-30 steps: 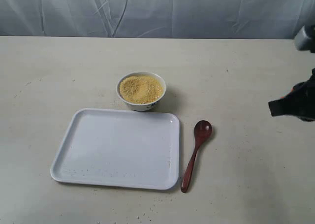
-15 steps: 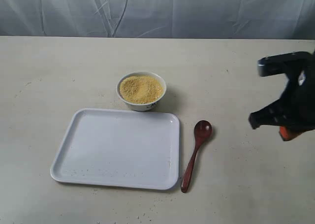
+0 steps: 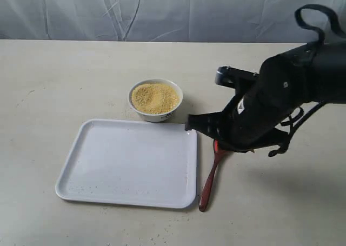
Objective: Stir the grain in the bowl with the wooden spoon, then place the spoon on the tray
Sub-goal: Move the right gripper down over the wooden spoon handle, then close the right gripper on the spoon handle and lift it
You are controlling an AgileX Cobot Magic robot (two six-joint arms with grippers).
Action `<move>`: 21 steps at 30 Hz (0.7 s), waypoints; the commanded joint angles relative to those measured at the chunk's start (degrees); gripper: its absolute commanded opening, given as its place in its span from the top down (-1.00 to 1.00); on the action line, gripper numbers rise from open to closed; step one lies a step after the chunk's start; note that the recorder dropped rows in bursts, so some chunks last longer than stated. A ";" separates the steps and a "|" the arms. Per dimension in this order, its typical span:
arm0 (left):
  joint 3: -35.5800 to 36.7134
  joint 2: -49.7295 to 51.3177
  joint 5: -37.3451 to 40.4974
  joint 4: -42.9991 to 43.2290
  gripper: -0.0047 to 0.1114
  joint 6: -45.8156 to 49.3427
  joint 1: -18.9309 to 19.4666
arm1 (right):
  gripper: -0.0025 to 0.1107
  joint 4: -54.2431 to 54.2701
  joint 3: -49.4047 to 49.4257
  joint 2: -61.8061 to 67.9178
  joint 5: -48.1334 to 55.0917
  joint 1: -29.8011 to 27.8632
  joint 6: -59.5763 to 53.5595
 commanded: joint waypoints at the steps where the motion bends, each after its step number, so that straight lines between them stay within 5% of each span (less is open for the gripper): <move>1: 0.28 -0.29 -0.18 -0.20 0.91 -0.17 0.05 | 0.97 -19.58 -0.34 0.47 1.04 6.44 27.16; 4: 0.28 -0.29 -0.18 -0.20 0.91 -0.17 0.05 | 0.97 -26.33 -0.34 2.19 2.19 9.26 40.50; 8: 0.28 -0.29 -0.18 -0.20 0.91 -0.17 0.05 | 0.89 -27.50 -0.34 6.19 1.77 11.41 43.94; 11: 0.28 -0.29 -0.18 -0.20 0.91 -0.17 0.05 | 0.33 -27.87 -0.34 8.02 0.94 11.49 44.70; 13: 0.28 -0.29 -0.18 -0.20 0.91 -0.17 0.05 | 0.22 -28.47 -0.34 8.12 0.70 11.49 44.70; 21: 0.28 -0.29 -0.18 -0.20 0.91 -0.17 0.05 | 0.32 -27.15 -0.34 11.27 0.81 11.49 44.70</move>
